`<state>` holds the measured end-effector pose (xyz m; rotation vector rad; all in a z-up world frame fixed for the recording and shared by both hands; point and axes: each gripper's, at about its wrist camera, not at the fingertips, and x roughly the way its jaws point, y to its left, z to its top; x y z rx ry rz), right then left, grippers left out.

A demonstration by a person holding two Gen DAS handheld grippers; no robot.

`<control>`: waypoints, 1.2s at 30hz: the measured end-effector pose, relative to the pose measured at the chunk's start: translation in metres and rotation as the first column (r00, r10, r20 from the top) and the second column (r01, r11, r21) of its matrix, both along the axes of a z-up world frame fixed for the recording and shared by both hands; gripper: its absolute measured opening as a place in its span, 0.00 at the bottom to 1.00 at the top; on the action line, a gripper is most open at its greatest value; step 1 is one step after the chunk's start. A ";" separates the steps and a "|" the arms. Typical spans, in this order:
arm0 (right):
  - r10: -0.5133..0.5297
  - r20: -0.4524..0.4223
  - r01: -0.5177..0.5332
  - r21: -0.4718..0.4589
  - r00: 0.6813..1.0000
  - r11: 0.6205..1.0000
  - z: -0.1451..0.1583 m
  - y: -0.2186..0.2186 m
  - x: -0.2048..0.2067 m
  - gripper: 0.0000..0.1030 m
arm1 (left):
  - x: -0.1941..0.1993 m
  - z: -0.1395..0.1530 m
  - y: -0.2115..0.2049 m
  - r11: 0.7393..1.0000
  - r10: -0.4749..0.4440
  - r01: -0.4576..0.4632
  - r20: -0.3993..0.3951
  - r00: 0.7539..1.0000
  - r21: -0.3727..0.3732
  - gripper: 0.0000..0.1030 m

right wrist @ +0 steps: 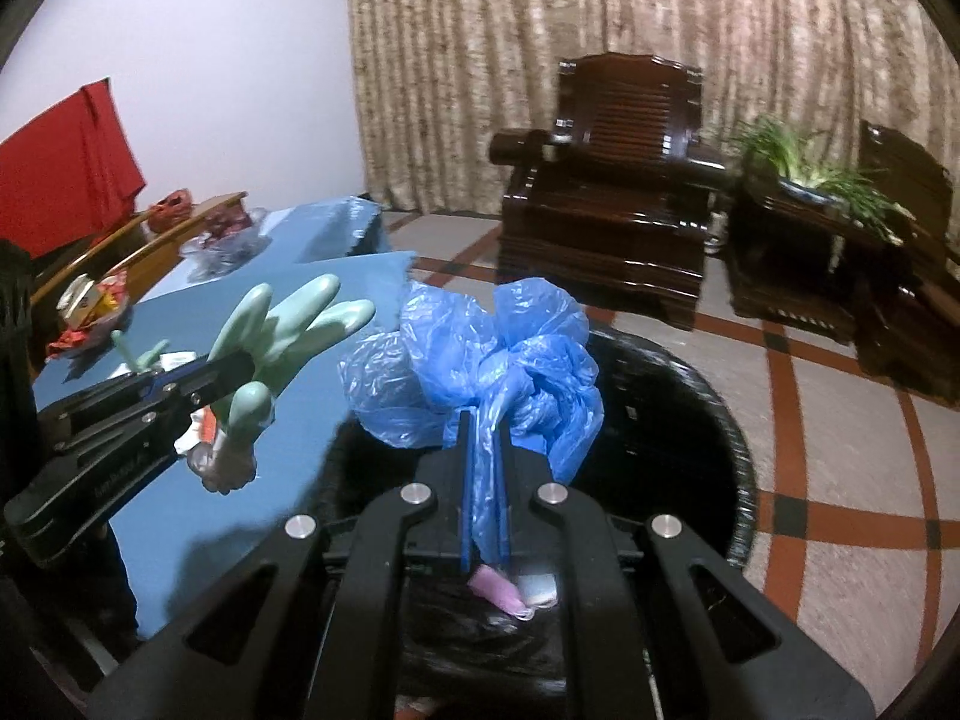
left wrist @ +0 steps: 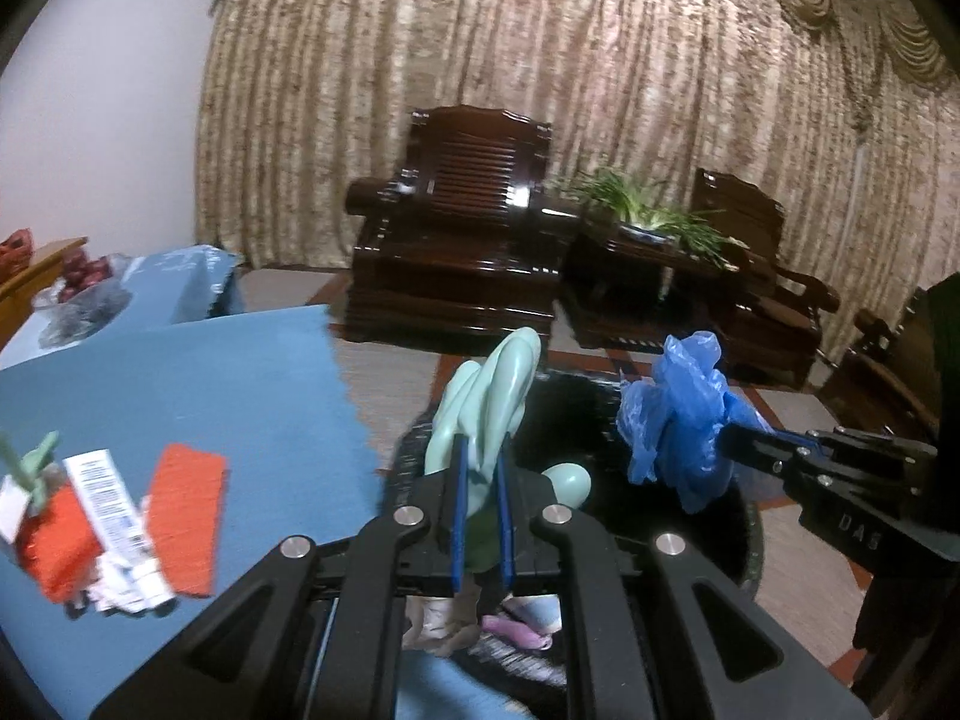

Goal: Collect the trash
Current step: 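Move both tools over the bin and release the glove and blue bags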

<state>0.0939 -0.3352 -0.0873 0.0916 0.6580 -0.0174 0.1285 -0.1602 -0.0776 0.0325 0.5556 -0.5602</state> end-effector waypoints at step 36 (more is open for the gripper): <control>0.010 0.031 -0.011 0.030 0.999 0.999 -0.011 0.029 0.009 0.92 | -0.005 -0.005 0.103 0.965 0.257 -0.257 0.008 0.966 0.053 0.83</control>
